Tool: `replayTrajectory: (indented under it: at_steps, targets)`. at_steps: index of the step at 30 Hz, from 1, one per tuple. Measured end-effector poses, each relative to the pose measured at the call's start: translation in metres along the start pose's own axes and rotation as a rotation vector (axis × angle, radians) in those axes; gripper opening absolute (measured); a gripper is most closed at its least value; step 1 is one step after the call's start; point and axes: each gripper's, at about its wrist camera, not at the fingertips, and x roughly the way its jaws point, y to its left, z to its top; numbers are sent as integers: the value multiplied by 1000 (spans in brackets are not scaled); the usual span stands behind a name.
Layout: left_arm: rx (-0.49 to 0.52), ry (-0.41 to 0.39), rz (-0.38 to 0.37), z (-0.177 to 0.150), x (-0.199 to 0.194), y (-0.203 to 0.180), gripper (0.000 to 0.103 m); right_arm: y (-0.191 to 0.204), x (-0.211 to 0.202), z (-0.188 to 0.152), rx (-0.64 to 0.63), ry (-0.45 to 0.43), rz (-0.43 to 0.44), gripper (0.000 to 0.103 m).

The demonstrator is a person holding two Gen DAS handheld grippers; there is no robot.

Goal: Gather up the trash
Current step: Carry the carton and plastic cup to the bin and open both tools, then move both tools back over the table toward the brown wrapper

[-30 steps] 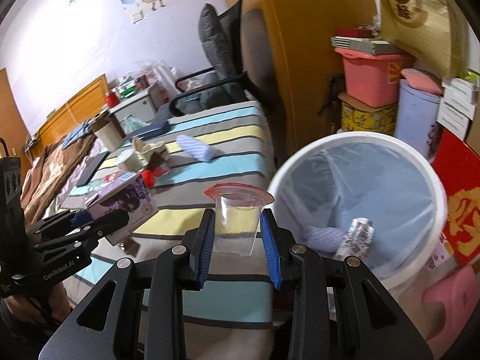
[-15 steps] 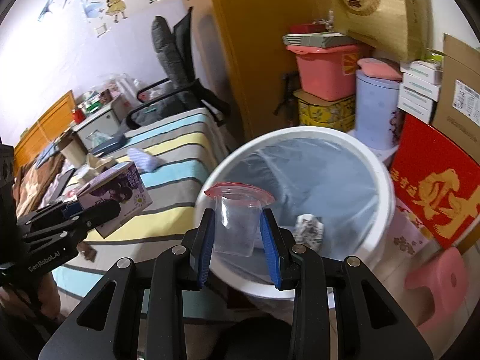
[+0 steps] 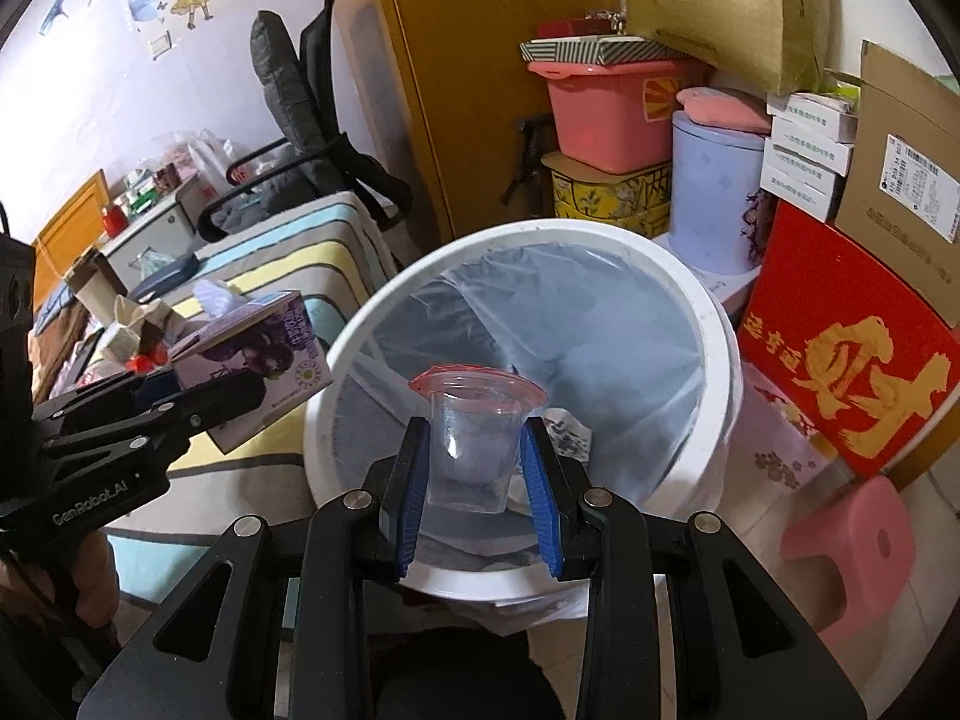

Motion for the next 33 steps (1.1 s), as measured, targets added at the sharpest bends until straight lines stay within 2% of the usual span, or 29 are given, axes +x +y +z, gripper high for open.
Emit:
replayTrajectory:
  at_steps: [9, 11, 13, 14, 22, 33]
  targets:
    - [11, 22, -30, 4, 22, -5, 37, -7, 6, 0, -9, 12, -47, 34]
    - [13, 14, -36, 5, 23, -5, 41, -9, 5, 0, -9, 10, -51, 39]
    - [8, 11, -43, 6, 22, -5, 48, -8, 6, 0, -9, 6, -50, 54]
    - [6, 8, -44, 6, 21, -5, 48, -9, 5, 0, -8, 4, -47, 55]
    - [-38, -8, -38, 4, 8, 5, 48, -9, -6, 2, 4, -31, -37, 55]
    - [-70, -55, 31, -9, -27, 16, 48, 10, -17, 0, -5, -74, 29, 55]
